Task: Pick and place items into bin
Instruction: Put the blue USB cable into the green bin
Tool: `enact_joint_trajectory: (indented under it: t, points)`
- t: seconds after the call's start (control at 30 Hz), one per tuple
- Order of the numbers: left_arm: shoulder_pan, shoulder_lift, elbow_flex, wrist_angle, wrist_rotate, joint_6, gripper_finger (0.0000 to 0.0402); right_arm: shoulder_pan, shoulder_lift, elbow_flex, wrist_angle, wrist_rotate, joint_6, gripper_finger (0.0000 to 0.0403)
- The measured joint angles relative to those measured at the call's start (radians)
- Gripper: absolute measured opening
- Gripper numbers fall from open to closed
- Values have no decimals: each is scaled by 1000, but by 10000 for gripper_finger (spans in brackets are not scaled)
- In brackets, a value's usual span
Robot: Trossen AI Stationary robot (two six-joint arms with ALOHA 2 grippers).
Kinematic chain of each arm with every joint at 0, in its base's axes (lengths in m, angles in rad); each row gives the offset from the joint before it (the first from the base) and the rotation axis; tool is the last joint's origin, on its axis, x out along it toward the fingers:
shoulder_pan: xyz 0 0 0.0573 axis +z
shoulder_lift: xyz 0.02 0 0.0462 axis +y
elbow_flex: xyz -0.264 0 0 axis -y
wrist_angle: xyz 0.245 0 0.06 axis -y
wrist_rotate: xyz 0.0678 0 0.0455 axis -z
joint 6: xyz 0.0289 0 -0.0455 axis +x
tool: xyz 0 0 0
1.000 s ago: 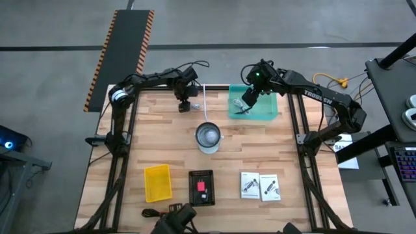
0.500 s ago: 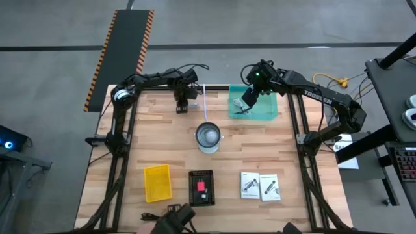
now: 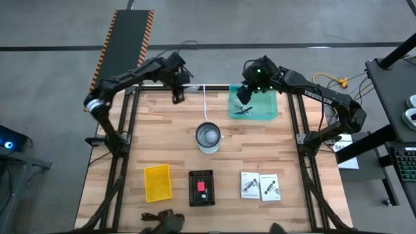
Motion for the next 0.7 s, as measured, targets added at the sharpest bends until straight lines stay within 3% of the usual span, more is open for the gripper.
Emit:
enact_joint_trajectory:
  t: [0.1, 0.2, 0.4, 0.53, 0.7]
  points:
    - [-8, -100, -33, 155, 139, -91, 6, 0, 0, -1, 160, -167, -43, 206]
    - [-20, -179, -66, 328, 208, -182, 6, 0, 0, -2, 321, -242, -60, 206]
    - [-52, -254, -124, 634, 218, -334, 6, 0, 0, -2, 608, -268, -66, 206]
    - [-73, -236, -128, 738, 211, -400, 6, 6, 10, -2, 776, -269, -62, 206]
    - [-98, -200, -128, 824, 176, -402, 6, 2, 35, 8, 793, -268, 10, 213]
